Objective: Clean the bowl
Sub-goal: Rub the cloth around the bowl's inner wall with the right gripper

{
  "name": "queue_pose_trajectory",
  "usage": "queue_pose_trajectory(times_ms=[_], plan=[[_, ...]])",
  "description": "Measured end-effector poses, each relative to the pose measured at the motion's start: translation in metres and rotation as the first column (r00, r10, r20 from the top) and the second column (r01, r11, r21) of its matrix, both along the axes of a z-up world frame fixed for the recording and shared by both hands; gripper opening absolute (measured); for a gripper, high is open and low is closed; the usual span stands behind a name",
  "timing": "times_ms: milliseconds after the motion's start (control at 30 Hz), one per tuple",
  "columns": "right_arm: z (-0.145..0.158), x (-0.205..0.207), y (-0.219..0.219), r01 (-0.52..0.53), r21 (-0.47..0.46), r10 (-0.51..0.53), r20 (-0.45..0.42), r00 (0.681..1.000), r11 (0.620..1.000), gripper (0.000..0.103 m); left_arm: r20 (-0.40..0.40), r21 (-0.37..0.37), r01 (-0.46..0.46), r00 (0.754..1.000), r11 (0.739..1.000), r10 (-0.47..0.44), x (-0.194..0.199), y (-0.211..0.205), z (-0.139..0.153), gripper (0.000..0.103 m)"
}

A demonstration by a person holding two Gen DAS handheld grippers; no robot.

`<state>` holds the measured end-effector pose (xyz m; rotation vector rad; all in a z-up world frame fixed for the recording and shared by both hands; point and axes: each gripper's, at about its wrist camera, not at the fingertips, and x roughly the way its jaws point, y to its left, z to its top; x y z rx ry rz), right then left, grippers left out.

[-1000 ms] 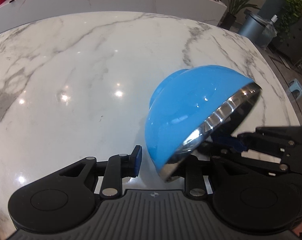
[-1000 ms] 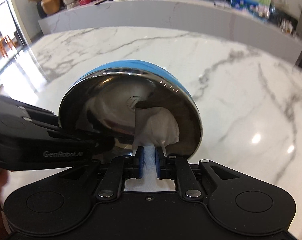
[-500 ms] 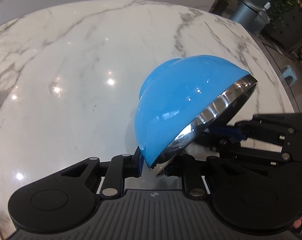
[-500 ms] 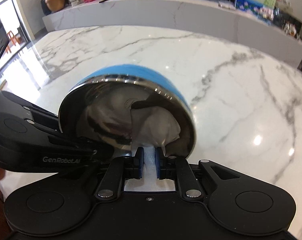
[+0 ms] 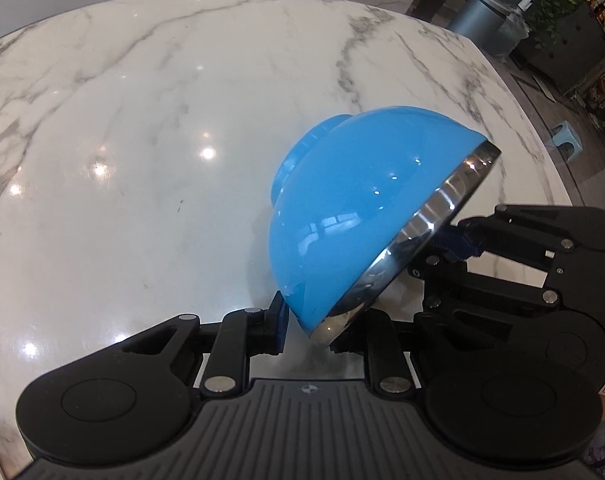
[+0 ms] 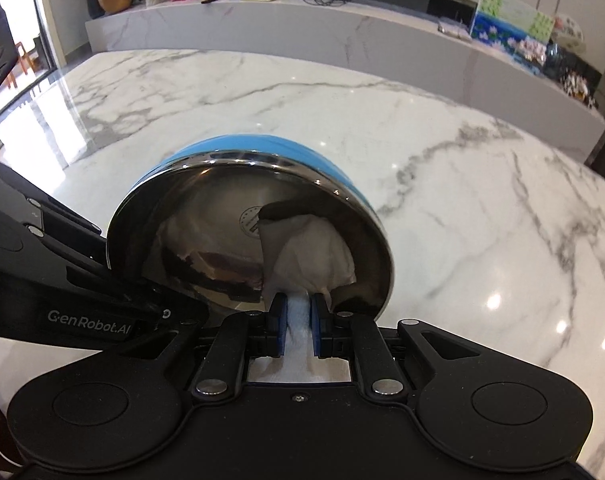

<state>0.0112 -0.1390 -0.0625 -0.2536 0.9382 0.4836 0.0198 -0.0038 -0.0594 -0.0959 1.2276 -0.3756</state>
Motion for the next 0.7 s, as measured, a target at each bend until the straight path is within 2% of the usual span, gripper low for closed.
queue_pose_trajectory(times_ms=[167,400,533,700], plan=[[-0.0029,0.0025,-0.0027,0.014,0.033,-0.013,-0.046,0.999,0.999,0.011,0.021,0.011,-0.029,0.999,1.0,0.029,0.0003,-0.0021,-0.0011,0.021],[-0.0042,0.0039,-0.0061,0.031,0.084,-0.022,-0.105,0.994,0.996,0.011,0.023,-0.019,-0.098,0.995,0.995,0.098,0.0029,0.0034,-0.0047,0.021],[-0.0041,0.0026,-0.0047,0.022,0.077,-0.015,-0.101,0.995,0.997,0.011,0.026,-0.027,-0.09,0.995,0.996,0.091,0.0017,0.004,-0.0043,0.015],[-0.0029,-0.0027,0.0009,-0.013,0.027,0.014,-0.054,0.998,1.0,0.01,0.015,-0.016,-0.059,0.998,0.998,0.06,0.0017,0.0026,-0.0033,0.014]])
